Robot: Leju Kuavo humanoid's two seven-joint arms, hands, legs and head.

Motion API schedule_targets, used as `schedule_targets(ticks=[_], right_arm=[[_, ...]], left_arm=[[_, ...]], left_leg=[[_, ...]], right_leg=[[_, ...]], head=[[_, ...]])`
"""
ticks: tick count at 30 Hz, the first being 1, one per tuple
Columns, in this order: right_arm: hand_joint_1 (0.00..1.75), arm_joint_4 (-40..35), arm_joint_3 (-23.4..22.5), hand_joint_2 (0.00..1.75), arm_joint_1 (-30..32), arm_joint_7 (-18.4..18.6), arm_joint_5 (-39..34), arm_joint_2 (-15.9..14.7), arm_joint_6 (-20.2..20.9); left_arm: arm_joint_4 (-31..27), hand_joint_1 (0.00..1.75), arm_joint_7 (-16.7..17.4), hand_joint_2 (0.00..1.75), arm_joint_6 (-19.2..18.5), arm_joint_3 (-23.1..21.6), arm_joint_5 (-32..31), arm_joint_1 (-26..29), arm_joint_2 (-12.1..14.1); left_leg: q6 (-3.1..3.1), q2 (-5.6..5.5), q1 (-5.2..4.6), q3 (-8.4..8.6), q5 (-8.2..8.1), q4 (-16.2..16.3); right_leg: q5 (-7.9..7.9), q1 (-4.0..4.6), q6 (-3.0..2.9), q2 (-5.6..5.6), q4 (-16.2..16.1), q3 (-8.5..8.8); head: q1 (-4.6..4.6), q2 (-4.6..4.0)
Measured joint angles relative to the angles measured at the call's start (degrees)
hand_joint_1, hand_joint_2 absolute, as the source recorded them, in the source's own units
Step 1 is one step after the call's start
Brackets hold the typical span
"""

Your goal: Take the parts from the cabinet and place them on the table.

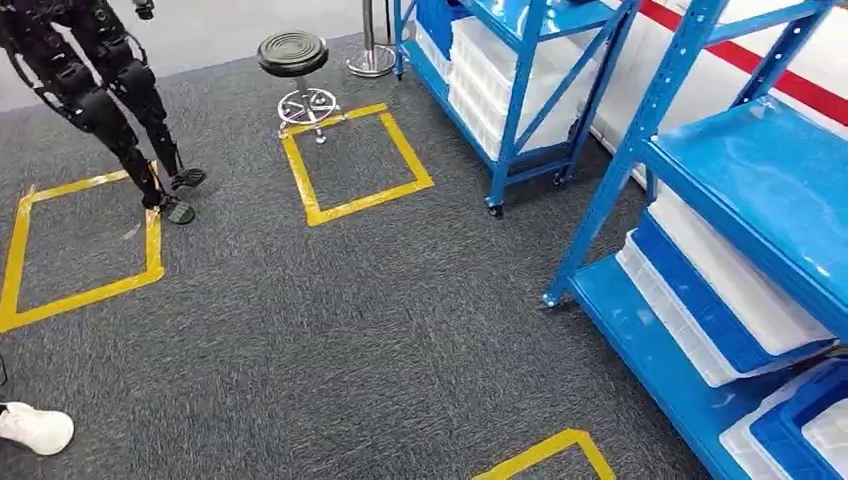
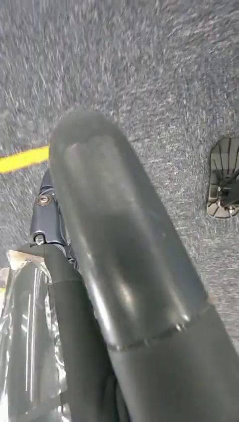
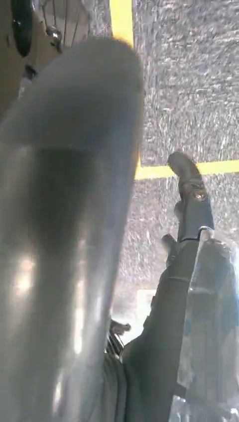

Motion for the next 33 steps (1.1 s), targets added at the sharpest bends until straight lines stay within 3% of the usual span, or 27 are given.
schedule_targets(ticks=[1,2,3,4,6,7,8,9,10,11,12,13,14,16,17,18,19,21,22,23,24,26,27,28,29,32,33], right_arm=[[0.00,0.00,0.00,0.00,0.03,0.00,0.00,-0.02,0.00],[0.00,0.00,0.02,0.00,0.01,0.02,0.00,-0.02,0.02],[0.00,0.00,0.02,0.00,0.03,0.06,0.04,-0.04,0.02],[0.00,0.00,0.04,0.00,0.01,0.11,0.09,0.00,0.11],[0.00,0.00,0.09,0.00,-0.06,0.09,0.22,0.15,0.37],[0.00,0.00,0.09,0.00,0.04,0.09,0.28,0.15,0.44],[0.00,0.02,0.11,0.00,0.13,0.11,0.28,0.15,0.55],[0.00,0.02,0.11,0.00,0.19,0.11,0.26,0.13,0.55],[0.00,0.02,0.11,0.00,0.18,0.11,0.26,0.13,0.57],[0.00,0.02,0.11,0.00,0.11,0.11,0.26,0.15,0.57],[0.00,0.02,0.11,0.00,0.09,0.11,0.26,0.26,0.57],[0.00,0.02,0.11,0.00,-0.05,0.11,0.26,0.33,0.59],[0.00,0.02,0.11,0.00,-0.03,0.11,0.28,0.42,0.57],[0.00,0.02,0.11,0.00,0.14,0.11,0.26,0.48,0.57],[0.00,0.07,0.11,0.00,0.20,0.11,0.28,0.41,0.57],[0.00,0.07,0.11,0.00,0.13,0.11,0.28,0.42,0.57],[0.00,0.07,0.11,0.00,0.01,0.11,0.31,0.42,0.57],[0.00,0.07,0.11,0.00,-0.06,0.11,0.42,0.37,0.57],[0.00,0.07,0.11,0.00,0.00,0.11,0.42,0.37,0.57],[0.00,0.07,0.11,0.00,0.10,0.11,0.39,0.37,0.57],[0.00,0.09,0.11,0.00,0.24,0.13,0.37,0.37,0.57],[0.00,0.09,0.11,0.00,0.24,0.13,0.46,0.22,0.59],[0.00,0.07,0.13,0.00,0.08,0.13,0.59,0.20,0.63],[0.00,0.07,0.15,0.00,-0.11,0.20,0.61,0.22,0.72],[0.00,0.07,0.17,0.00,-0.18,0.20,0.61,0.20,0.72],[0.00,0.09,0.20,0.00,-0.07,0.28,0.61,0.18,0.74],[0.00,0.07,0.20,0.00,-0.07,0.35,0.61,0.20,0.74]], left_arm=[[0.00,0.00,0.00,0.00,0.00,0.00,0.00,-0.17,-0.09],[0.00,0.00,0.02,0.00,0.00,0.00,0.00,-0.19,-0.13],[0.00,0.00,0.00,0.00,0.00,0.00,0.00,-0.18,-0.11],[0.00,0.00,0.00,0.00,0.00,0.02,0.00,-0.11,-0.11],[0.00,0.00,0.00,0.00,0.00,0.02,0.00,0.13,-0.11],[0.00,0.00,0.00,0.00,0.00,0.04,0.02,0.22,-0.11],[0.00,0.00,0.00,0.00,0.00,0.04,0.02,0.24,-0.11],[0.00,0.00,0.00,0.00,0.00,0.04,0.11,0.24,-0.09],[0.00,0.00,0.00,0.00,0.00,0.04,0.11,0.23,-0.09],[0.00,0.00,0.00,0.00,0.00,0.04,0.11,0.22,-0.07],[0.00,0.00,0.02,0.00,0.00,0.07,0.11,0.22,0.02],[0.00,0.00,0.00,0.00,0.00,0.07,0.04,0.22,0.20],[0.00,0.00,0.00,0.00,0.00,0.07,0.02,0.15,0.22],[0.00,0.00,-0.07,0.00,0.00,0.07,0.04,0.08,0.13],[0.00,0.00,-0.11,0.00,0.00,0.07,0.02,0.11,-0.11],[-0.02,0.00,-0.18,0.00,0.02,0.07,0.02,0.04,-0.13],[-0.02,0.00,-0.22,0.00,0.02,0.07,0.02,0.06,-0.11],[-0.02,0.00,-0.24,0.00,0.00,0.07,0.02,0.19,-0.17],[-0.02,0.00,-0.22,0.00,0.00,0.07,0.02,0.20,-0.17],[-0.02,0.00,-0.24,0.00,0.00,0.07,0.04,0.18,-0.17],[-0.02,0.00,-0.24,0.00,0.00,0.07,0.02,0.15,-0.22],[-0.02,0.00,-0.37,0.00,-0.04,0.07,0.02,0.15,-0.33],[-0.02,0.00,-0.39,0.00,-0.04,0.07,0.02,0.13,-0.33],[-0.02,0.00,-0.39,0.00,-0.04,0.07,0.00,0.17,-0.28],[-0.02,0.00,-0.39,0.00,-0.04,0.07,0.00,0.15,-0.28],[-0.02,0.00,-0.39,0.00,-0.04,0.07,0.00,-0.17,-0.37],[-0.02,0.00,-0.39,0.00,-0.04,0.07,0.00,-0.20,-0.33]], left_leg=[[-0.35,0.47,0.15,0.21,-0.06,-0.08],[-0.98,-0.62,0.66,0.04,-0.56,0.39],[-1.23,-3.44,0.70,-0.52,-2.09,2.07],[-1.26,-5.46,0.77,-2.37,-5.05,6.20],[-1.28,-6.50,0.75,-6.67,-9.29,15.20],[-1.19,-6.57,0.76,-8.37,-9.89,18.43],[-0.98,-6.57,0.75,-8.67,-8.86,18.59],[-0.73,-6.67,0.75,-7.76,-6.78,16.18],[-0.41,-7.09,0.75,-5.66,-3.83,11.56],[-0.07,-8.28,0.76,-3.22,-1.17,6.42],[0.32,-11.55,0.81,-1.42,0.34,2.36],[0.46,-12.95,0.84,-0.96,0.05,1.00],[0.44,-11.67,0.52,-0.99,0.08,1.14],[1.01,-10.61,0.08,-1.06,0.34,0.92],[1.46,-9.61,0.52,-0.78,0.97,-0.29],[1.78,-8.77,0.55,-0.51,1.46,-0.94],[2.15,-7.85,0.50,-0.53,1.64,-1.17],[2.22,-5.89,0.30,-0.65,1.56,-1.17],[2.21,-5.02,0.27,-0.74,1.53,-1.15],[2.18,-4.26,0.26,-0.76,1.51,-1.14],[2.09,-3.43,0.28,-0.75,1.45,-1.13],[1.75,-2.20,0.32,-0.52,1.26,-1.04],[1.38,-1.64,0.17,-0.32,1.03,-0.74],[0.80,-1.12,-0.31,-0.27,0.54,-0.46],[0.36,-0.60,-0.21,0.04,0.33,-0.47],[-0.48,1.19,0.06,0.79,-0.01,-0.60],[-1.15,-0.84,0.65,0.52,-0.78,0.27]], right_leg=[[0.01,0.04,-0.46,0.62,-0.13,-0.02],[0.42,-1.06,-1.12,1.31,-0.36,0.83],[0.44,-0.85,-1.18,1.79,-0.38,0.65],[0.73,-0.72,-1.89,2.28,-0.33,0.56],[0.84,-0.33,-2.16,3.63,-0.32,0.37],[0.84,-0.13,-2.17,4.38,-0.31,0.38],[0.84,0.01,-2.17,5.24,-0.30,0.47],[0.85,0.04,-2.16,6.02,-0.30,0.58],[0.85,0.09,-2.15,6.88,-0.29,0.75],[0.85,0.09,-2.14,7.61,-0.29,0.90],[0.89,-0.03,-2.07,8.17,-0.29,0.83],[0.90,0.77,-1.83,8.77,0.13,0.51],[1.09,0.25,-1.46,9.37,-0.04,0.09],[1.56,-0.04,-0.52,10.63,-0.53,-0.45],[1.59,0.59,-0.16,11.06,-0.44,-0.92],[0.67,0.44,-0.36,7.77,0.97,-1.53],[-1.57,0.53,-0.80,5.28,4.45,-3.40],[-5.48,0.29,-0.99,3.88,13.32,-7.71],[-6.55,0.11,-0.70,3.70,16.75,-9.29],[-6.51,-0.07,-0.15,3.58,17.62,-9.47],[-5.39,-0.31,0.68,3.35,15.18,-7.94],[-1.87,-0.79,2.06,1.69,4.91,-2.00],[-0.61,-0.89,2.27,-1.16,-0.35,1.19],[-0.13,-0.53,1.60,-3.06,-0.80,1.06],[-0.03,-0.18,0.95,-2.00,-0.76,1.21],[0.08,-0.22,-0.16,-0.10,-0.90,0.77],[0.43,-1.48,-0.69,0.66,-1.08,1.43]], head=[[0.02,0.00],[0.00,0.00],[-0.13,0.00],[-0.22,0.00],[-0.24,0.00],[-0.24,0.00],[-0.24,0.00],[-0.24,0.00],[-0.24,0.00],[-0.24,0.00],[-0.22,0.00],[-0.22,0.00],[-0.22,0.00],[-0.26,0.00],[-0.22,0.00],[-0.17,0.00],[0.15,0.00],[0.15,0.00],[0.17,0.00],[0.22,0.00],[0.22,0.00],[0.26,0.00],[0.33,0.00],[0.37,0.00],[0.15,0.00],[0.04,0.00],[-0.09,0.00]])
